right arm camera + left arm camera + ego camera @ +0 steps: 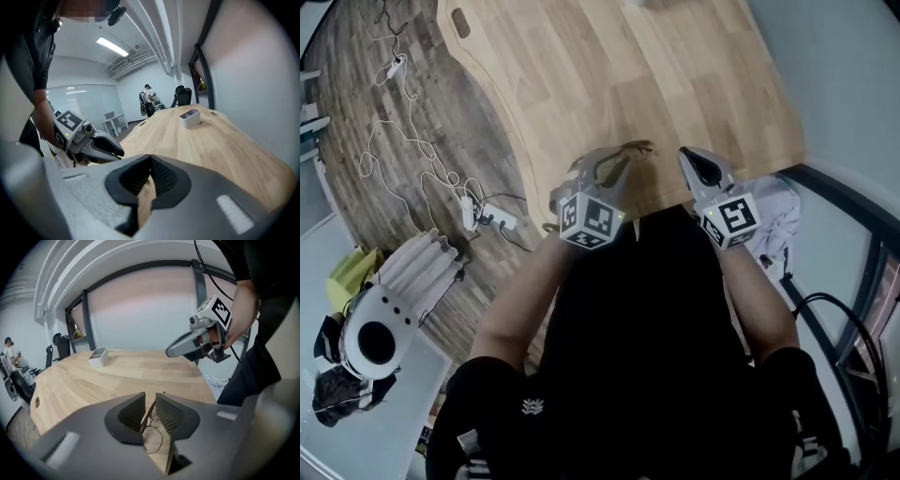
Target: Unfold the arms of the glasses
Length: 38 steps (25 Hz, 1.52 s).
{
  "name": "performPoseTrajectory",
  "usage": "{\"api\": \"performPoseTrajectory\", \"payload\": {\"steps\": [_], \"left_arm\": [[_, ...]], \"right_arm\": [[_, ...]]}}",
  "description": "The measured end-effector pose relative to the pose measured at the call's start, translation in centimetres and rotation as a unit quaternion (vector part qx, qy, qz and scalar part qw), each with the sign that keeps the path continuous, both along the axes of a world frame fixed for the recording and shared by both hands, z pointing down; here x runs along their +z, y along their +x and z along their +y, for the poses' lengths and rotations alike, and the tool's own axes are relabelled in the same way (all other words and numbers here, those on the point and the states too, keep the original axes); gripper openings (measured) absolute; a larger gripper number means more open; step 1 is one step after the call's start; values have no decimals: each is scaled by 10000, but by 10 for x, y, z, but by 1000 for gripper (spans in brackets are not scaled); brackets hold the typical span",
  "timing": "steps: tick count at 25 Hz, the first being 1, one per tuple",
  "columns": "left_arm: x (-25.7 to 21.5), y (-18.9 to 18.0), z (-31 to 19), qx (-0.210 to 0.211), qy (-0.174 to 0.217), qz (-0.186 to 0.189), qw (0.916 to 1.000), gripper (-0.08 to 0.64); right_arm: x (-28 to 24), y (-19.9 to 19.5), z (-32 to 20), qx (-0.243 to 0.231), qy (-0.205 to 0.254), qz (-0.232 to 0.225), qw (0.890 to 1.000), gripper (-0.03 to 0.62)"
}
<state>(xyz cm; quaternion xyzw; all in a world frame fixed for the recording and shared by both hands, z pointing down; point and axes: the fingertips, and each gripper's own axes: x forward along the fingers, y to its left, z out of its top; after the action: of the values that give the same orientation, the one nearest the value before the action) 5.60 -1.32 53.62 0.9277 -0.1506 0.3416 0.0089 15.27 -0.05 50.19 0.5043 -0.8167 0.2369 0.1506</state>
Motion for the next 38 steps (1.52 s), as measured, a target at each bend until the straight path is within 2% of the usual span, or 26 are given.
{"api": "performPoseTrajectory", "payload": {"steps": [11, 14, 17, 20, 22, 24, 33, 36, 38], "left_arm": [[35, 15, -10, -65, -170, -477, 9987, 72], [36, 17, -9, -17, -182, -472, 9987, 6], [39, 17, -5, 69, -157, -538, 9984, 6], [35, 20, -1, 202, -13, -449, 9988, 12], [33, 22, 2, 335, -19, -403, 9986, 57], [35, 22, 4, 397, -14, -437, 9983, 67], [51, 19, 0, 361, -42, -649, 9972, 74], [49, 15, -7, 155, 77, -658, 9977, 25], [44, 17, -6, 157, 139, -569, 9982, 18]], "right_arm": [[22, 16, -12, 29, -158, -115, 9998, 0], [22, 18, -15, 38, -164, -139, 9998, 0], [23, 19, -17, 22, -159, -146, 9998, 0], [26, 17, -17, 3, -198, -158, 9997, 0], [27, 16, -17, 16, -226, -177, 9996, 0], [29, 14, -15, 20, -246, -184, 9995, 0], [32, 18, -7, 98, -329, -154, 9993, 0], [32, 20, -4, 136, -331, -151, 9992, 0], [32, 22, -3, 153, -322, -152, 9992, 0]]}}
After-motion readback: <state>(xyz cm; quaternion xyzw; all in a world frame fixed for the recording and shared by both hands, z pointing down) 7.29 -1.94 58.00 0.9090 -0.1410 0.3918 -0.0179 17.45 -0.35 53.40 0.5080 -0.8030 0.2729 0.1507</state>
